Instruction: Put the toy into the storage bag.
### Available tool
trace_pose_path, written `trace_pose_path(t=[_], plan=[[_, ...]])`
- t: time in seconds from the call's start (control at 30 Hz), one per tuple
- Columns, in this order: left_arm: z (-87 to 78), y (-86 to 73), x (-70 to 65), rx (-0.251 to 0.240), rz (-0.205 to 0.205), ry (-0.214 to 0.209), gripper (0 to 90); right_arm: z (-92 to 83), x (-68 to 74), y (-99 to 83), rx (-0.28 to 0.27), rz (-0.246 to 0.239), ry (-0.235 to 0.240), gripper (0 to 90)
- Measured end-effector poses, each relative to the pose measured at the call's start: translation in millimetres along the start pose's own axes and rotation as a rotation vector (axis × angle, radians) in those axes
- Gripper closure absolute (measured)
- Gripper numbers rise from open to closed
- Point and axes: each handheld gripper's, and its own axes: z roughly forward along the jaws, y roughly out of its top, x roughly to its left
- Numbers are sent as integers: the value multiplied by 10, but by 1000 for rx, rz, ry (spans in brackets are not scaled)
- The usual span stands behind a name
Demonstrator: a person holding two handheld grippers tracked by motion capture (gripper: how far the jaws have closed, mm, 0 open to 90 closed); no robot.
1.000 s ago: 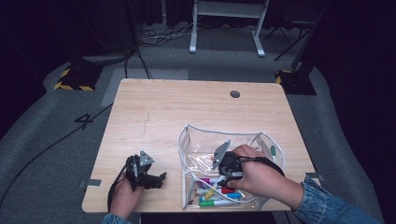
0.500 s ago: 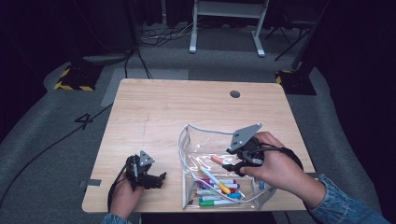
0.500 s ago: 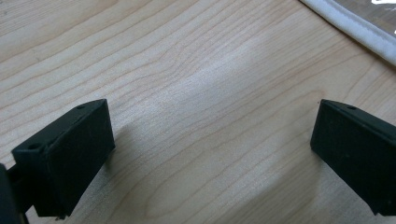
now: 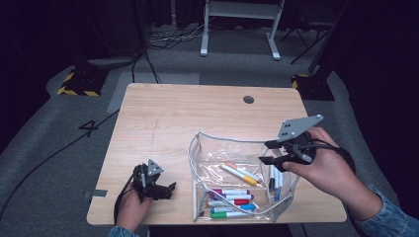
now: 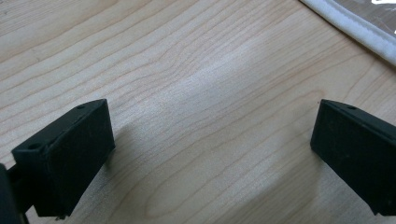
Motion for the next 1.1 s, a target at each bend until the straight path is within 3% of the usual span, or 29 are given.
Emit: trace_pose_path(t=[0.27,0.47,0.77,1.1], plan=[[0,-1,-2,-1,-3,0,0,-314,-297,-254,-16,120,-94,546],[0,-1,-2,0,-4,0,0,-358,-553,-538,27,225,-150,554],[0,-1,-2,-1,-3,0,0,-106,-842,-1013,108,376,-137,541],[1,-1,-2,-1,-2,0,0,328,-955,-1465,179,488,-89,525]])
